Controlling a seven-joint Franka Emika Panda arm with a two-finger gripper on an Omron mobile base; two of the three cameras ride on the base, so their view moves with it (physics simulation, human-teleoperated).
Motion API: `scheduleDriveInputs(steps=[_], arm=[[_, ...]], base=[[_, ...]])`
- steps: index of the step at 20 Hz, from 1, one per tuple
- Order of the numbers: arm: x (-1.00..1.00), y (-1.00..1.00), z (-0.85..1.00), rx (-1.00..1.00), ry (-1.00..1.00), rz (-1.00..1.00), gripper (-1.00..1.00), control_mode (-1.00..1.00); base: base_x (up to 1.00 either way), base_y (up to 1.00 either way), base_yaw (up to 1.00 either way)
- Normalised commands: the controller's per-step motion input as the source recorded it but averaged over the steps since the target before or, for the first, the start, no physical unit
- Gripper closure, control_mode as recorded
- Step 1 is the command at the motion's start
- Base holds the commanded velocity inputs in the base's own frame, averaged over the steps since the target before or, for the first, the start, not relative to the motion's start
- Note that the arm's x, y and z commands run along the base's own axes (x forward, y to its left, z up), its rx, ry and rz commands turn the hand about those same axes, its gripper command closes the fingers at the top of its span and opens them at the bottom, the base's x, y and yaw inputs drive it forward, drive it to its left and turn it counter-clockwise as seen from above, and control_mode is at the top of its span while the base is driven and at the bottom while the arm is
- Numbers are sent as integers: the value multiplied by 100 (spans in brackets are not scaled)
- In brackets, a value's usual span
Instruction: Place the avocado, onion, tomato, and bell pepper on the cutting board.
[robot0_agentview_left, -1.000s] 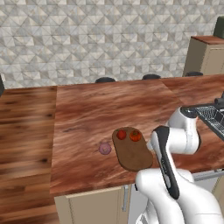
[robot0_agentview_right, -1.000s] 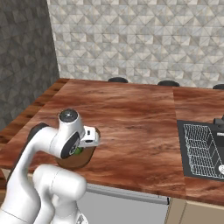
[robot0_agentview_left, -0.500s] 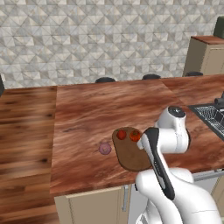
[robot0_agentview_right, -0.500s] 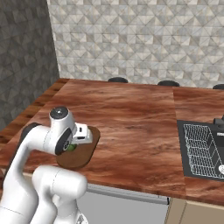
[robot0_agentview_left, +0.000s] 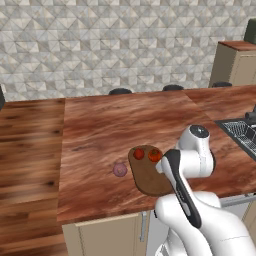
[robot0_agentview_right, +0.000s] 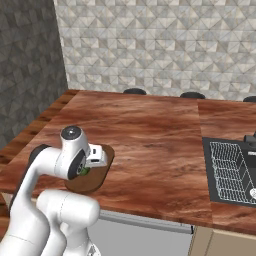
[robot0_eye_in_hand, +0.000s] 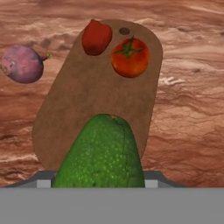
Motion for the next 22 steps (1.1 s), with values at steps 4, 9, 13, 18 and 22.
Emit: scheduleDriveInputs(steps=[4,9,13,18,22], arm=[[0,1,-38,0,-6,0,100,-100],[0,9,-45,-2,-4,-1,100,-100],[1,12,-63,-5,-1,0,100,-100],[0,2,-71,-5,0,-1,100,-100],[0,-1,-80,-4,0,-2,100,-100]], base=[[0,0,0],[0,0,0],[0,0,0],[0,0,0],[0,0,0]])
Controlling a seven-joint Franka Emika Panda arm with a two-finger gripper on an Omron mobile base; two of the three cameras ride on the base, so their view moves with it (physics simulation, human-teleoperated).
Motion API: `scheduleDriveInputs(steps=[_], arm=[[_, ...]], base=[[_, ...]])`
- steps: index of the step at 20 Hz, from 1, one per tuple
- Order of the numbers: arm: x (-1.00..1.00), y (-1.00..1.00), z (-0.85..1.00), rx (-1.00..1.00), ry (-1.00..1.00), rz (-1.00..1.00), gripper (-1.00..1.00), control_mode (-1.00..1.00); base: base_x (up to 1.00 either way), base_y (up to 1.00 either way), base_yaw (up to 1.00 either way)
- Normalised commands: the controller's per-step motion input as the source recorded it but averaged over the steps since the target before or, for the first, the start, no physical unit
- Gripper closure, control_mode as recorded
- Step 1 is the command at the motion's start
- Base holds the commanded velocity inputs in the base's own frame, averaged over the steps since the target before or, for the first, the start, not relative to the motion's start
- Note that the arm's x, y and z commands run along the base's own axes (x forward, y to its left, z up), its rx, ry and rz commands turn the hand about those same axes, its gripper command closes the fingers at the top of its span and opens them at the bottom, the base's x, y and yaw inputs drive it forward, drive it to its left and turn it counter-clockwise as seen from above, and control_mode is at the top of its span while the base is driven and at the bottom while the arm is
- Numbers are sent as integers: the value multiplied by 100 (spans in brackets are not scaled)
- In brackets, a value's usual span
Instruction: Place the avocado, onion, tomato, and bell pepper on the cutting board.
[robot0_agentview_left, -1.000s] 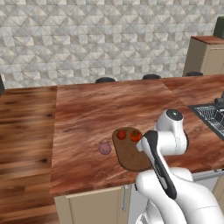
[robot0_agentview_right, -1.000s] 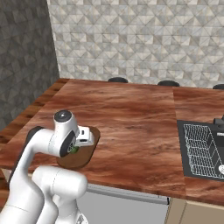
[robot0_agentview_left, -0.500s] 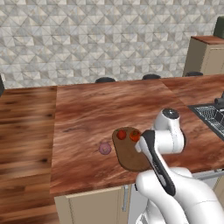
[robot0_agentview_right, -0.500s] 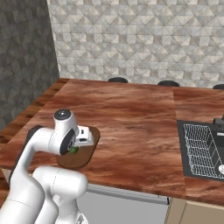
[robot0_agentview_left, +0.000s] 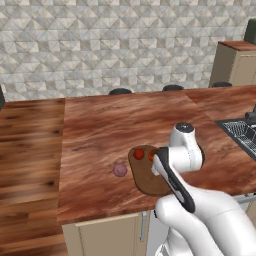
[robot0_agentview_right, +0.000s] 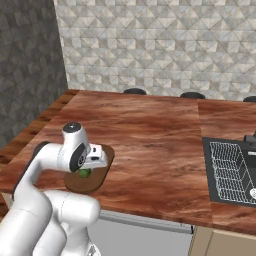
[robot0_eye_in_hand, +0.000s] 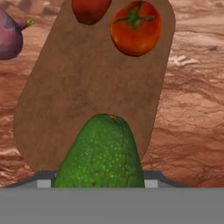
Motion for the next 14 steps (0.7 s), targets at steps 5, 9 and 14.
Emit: scheduleDriveInputs(steps=[5,9,14], arm=[[3,-5,-90,-2,0,-1,100,-100],[0,-6,-89,0,-1,0,100,-100],[0,-2,-86,0,-3,0,100,-100]], base=[[0,0,0],[0,0,0],[0,0,0]])
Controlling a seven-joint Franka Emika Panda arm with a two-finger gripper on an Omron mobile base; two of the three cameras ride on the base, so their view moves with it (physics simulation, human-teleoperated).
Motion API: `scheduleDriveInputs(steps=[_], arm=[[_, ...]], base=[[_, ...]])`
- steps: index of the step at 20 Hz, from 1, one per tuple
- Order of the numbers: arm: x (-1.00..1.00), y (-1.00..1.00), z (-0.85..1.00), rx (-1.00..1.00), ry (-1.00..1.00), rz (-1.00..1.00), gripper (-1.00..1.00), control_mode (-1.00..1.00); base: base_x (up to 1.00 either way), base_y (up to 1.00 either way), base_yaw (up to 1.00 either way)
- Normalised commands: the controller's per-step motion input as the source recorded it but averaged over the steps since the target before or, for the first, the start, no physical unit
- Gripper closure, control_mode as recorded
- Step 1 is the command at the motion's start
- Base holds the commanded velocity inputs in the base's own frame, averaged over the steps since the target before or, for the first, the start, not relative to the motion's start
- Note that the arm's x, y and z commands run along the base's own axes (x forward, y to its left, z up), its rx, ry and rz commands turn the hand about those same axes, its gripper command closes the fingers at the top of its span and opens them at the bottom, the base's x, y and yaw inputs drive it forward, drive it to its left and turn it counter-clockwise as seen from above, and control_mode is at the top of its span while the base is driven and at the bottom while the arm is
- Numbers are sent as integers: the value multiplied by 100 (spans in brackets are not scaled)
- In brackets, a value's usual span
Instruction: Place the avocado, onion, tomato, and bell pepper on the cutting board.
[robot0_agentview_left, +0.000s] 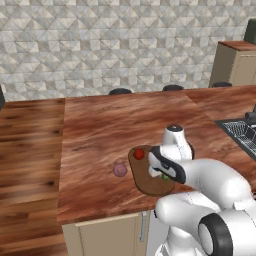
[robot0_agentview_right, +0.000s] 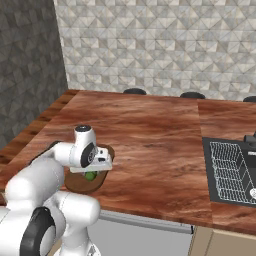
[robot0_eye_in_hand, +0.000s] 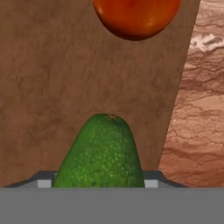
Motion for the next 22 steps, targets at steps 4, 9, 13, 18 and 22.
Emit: scheduleDriveInputs(steps=[4,9,13,18,22], arm=[[0,0,-72,0,-2,0,100,-100],[0,0,-69,-1,-2,0,100,-100],[-2,1,-53,-1,0,0,-100,-100],[-30,-1,-7,0,-2,-1,-100,-100],[-39,0,13,0,-6,-3,-100,-100]], base=[[0,0,0],[0,0,0],[0,0,0],[0,0,0],[0,0,0]])
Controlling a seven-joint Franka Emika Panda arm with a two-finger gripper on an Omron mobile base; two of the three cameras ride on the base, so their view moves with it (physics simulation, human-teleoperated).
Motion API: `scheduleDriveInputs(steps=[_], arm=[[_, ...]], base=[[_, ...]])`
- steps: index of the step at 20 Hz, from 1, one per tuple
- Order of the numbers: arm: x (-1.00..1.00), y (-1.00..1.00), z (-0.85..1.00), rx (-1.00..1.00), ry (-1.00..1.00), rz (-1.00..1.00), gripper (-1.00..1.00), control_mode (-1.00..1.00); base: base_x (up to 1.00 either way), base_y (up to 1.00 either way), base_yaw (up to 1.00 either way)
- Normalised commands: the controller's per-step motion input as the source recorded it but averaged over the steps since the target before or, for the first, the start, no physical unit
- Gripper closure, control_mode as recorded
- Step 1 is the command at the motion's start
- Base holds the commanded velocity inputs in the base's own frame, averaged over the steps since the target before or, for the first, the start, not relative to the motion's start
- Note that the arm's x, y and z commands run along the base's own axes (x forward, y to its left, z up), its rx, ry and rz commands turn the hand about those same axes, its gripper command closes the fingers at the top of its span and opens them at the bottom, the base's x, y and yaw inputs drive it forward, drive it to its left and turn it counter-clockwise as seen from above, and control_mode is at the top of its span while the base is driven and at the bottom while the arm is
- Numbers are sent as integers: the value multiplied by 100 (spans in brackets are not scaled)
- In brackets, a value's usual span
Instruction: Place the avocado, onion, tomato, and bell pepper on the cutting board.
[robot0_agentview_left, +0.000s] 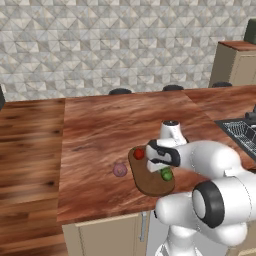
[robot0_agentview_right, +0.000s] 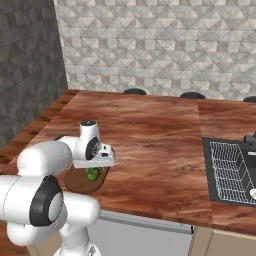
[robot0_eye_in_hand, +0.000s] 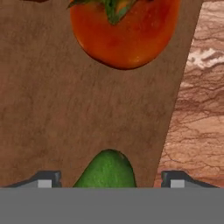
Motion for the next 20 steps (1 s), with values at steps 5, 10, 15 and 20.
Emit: scheduleDriveInputs(steps=[5,10,15,20], arm=[[-37,5,35,0,-9,-3,-100,-100],[-22,37,57,0,-17,-3,-100,-100],[-14,56,54,0,-18,0,-100,-100],[-9,63,38,0,-15,0,-100,-100]], base=[[0,0,0],[0,0,0],[0,0,0],[0,0,0]])
